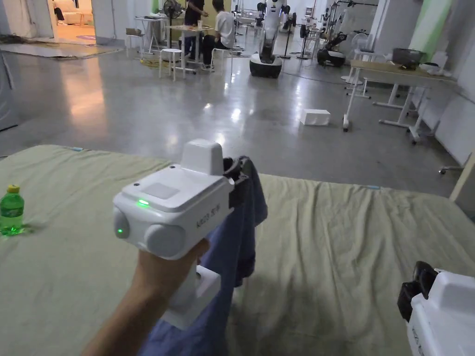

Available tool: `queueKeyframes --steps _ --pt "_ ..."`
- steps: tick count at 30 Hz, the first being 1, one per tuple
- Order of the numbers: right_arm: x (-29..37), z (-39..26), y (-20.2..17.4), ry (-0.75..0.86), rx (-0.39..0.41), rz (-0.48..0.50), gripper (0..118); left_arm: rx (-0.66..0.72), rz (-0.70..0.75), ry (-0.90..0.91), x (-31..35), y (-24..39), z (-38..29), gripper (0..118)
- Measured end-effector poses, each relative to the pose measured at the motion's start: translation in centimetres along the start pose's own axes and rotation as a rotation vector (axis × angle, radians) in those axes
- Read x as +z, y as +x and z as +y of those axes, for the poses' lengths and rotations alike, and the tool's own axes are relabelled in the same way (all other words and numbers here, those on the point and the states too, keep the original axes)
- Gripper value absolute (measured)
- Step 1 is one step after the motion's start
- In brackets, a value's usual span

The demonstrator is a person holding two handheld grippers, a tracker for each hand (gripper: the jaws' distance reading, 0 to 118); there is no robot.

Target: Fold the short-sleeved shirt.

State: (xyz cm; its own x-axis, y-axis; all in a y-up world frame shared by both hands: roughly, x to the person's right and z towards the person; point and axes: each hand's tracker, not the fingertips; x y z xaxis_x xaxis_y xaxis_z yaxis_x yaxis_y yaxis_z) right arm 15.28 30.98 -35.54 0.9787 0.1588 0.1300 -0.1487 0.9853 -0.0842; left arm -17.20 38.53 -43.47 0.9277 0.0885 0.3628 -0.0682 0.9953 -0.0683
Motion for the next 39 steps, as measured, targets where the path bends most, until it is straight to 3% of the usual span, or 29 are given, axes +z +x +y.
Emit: queueKeyframes --steps 7,15,16,17,18,20,24,28,29,31,32,34,35,39 --pt "0.3 -1.7 3.3 -0.036 -0.009 -0.057 0 0.063 -0.142 -0.235 -4.4 7.3 -9.8 3" --pt "0.5 -3.4 3.7 -0.092 -0.022 -0.067 0 0.119 -0.192 -0.405 -4.2 10.4 -18.0 11" --pt "0.5 -3.4 3.5 -0.096 -0.027 -0.064 0 0.13 -0.191 -0.413 -4.2 10.3 -18.3 22" --pt "0.6 -3.3 3.3 -0.1 -0.03 -0.059 0 0.132 -0.189 -0.417 -3.8 10.2 -18.3 48" --pt "0.6 -3.3 3.1 -0.102 -0.03 -0.051 0 0.135 -0.194 -0.415 -3.3 9.9 -18.3 63" --pt "0.7 -3.1 2.6 -0.099 -0.021 -0.037 0 0.139 -0.18 -0.386 -2.5 9.1 -17.8 73" --pt "0.6 -2.6 1.5 -0.1 -0.014 0.002 0 0.085 -0.032 -0.284 0.0 6.2 -15.6 73" --pt "0.5 -2.0 0.0 -0.082 0.002 0.029 0 0.057 0.131 -0.203 3.3 2.6 -13.5 71" --pt "0.4 -1.9 -0.3 -0.08 0.0 0.034 0 0.059 0.163 -0.189 4.1 1.8 -13.3 64" --pt "0.3 -1.7 -1.0 -0.073 -0.006 0.047 0 0.06 0.228 -0.158 5.7 -0.6 -13.5 37" --pt "0.4 -1.6 -1.3 -0.069 -0.007 0.049 0 0.049 0.263 -0.147 6.4 -1.2 -13.4 16" --pt "0.4 -1.3 -2.0 -0.057 -0.005 0.056 0 0.001 0.355 -0.16 7.7 -2.7 -13.6 12" --pt "0.5 -1.2 -2.4 -0.049 -0.003 0.058 0 -0.017 0.394 -0.163 8.4 -3.3 -13.6 2" --pt "0.5 -1.1 -3.5 -0.03 -0.005 0.07 0 -0.027 0.488 -0.157 10.8 -4.4 -13.6 0"
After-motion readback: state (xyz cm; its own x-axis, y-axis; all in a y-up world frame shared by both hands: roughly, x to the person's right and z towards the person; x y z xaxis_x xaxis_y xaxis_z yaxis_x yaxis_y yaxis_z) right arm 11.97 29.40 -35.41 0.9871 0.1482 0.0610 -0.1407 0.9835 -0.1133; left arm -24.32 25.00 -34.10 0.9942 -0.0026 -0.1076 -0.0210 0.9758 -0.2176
